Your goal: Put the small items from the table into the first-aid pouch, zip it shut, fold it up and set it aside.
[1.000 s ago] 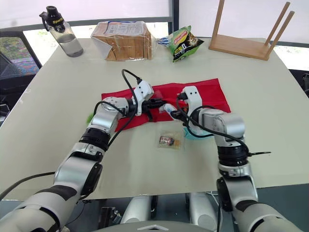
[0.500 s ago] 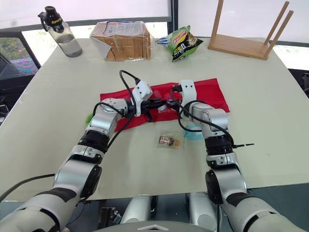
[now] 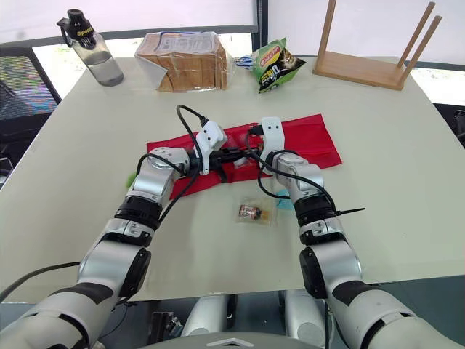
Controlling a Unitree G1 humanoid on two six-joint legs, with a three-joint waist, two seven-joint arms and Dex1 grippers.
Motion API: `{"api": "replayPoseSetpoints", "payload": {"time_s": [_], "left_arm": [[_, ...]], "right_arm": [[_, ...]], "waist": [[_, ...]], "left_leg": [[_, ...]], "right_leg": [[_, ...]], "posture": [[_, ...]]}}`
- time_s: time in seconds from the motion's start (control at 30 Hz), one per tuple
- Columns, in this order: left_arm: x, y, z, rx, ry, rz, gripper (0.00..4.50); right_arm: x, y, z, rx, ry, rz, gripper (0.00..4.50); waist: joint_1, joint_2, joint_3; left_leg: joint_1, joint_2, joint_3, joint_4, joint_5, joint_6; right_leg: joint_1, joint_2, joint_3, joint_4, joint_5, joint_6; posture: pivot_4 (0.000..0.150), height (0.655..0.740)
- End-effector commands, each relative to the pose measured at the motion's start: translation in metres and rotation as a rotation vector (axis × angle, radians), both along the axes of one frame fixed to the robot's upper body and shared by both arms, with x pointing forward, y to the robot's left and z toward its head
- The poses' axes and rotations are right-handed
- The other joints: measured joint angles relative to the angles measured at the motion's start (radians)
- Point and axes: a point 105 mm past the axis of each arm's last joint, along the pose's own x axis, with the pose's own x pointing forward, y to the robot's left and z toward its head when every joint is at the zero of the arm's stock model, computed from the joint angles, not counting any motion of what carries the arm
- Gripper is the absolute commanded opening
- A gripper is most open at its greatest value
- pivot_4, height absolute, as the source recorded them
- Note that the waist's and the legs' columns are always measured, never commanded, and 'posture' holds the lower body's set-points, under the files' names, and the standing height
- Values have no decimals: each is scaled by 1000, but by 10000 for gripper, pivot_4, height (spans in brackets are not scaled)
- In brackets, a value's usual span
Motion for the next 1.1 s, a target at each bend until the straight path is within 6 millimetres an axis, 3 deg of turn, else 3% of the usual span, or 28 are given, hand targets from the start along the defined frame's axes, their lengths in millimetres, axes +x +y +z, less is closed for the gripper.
{"api": "replayPoseSetpoints", "payload": {"time_s": [0.03, 0.07, 0.1, 0.4, 0.53, 0.57, 0.63, 0.83, 0.93, 1.1], "left_arm": [[0, -7, 7, -11, -34, -19, 0], [1, -6, 7, -10, -35, -15, 0], [1, -5, 7, -10, -35, -10, 0], [6, 2, 10, 21, -52, -11, 0], [6, 5, 10, 46, -61, -21, 0], [6, 7, 10, 51, -61, -22, 0], [7, 10, 8, 66, -61, -22, 0], [8, 22, 3, 88, -51, -9, 0], [9, 27, 2, 93, -49, 1, 0], [9, 30, 0, 100, -51, 6, 0]], "right_arm": [[-17, 16, 27, 56, -82, 151, 26587], [-22, 14, 30, 69, -87, 168, 29334], [-27, 11, 34, 77, -91, 193, 35960], [-100, -36, 65, -90, -226, 502, 35960], [-127, -71, 76, -122, -342, 583, 35960], [-135, -78, 78, -125, -363, 608, 38616], [-154, -100, 74, -177, -359, 649, 44601], [-175, -150, 67, -245, -366, 551, 44893], [-182, -150, 64, -248, -350, 539, 44893], [-185, -104, 33, -334, -308, 649, 44893]], "waist": [[0, 0, 0], [0, 0, 0], [1, 0, 0], [4, 0, 0], [4, 0, 0], [4, 0, 0], [3, 0, 1], [0, 0, 0], [-1, 0, 0], [-4, 0, 0]], "left_leg": [[0, 0, 0, 0, 0, 0], [0, 0, 0, 0, 0, 0], [0, 0, 0, 0, 0, 0], [0, 0, -1, 0, 0, 0], [-1, 0, -1, 0, 0, 0], [-1, 0, -1, 0, 0, 0], [-1, 0, 0, 0, 0, 0], [1, 0, 0, 0, 0, 0], [2, 0, 1, 0, 0, 0], [2, 0, 1, 0, 0, 0]], "right_leg": [[0, 0, 0, 0, 0, 0], [0, 0, 0, 0, 0, 0], [0, 0, 0, 0, 0, 0], [0, 0, -1, -1, 0, 0], [0, 0, -1, -2, 0, 0], [0, 0, -1, -2, 0, 0], [0, 0, 0, -2, 0, 0], [1, 1, 1, -1, -2, 4], [1, 1, 2, -1, -2, 4], [1, 1, 2, -1, -2, 4]], "posture": [[1500, 7400], [1500, 7400], [1500, 7400], [1500, 7400], [1500, 7400], [1500, 7400], [1500, 7400], [1500, 7400], [1500, 7400], [1500, 7400]]}}
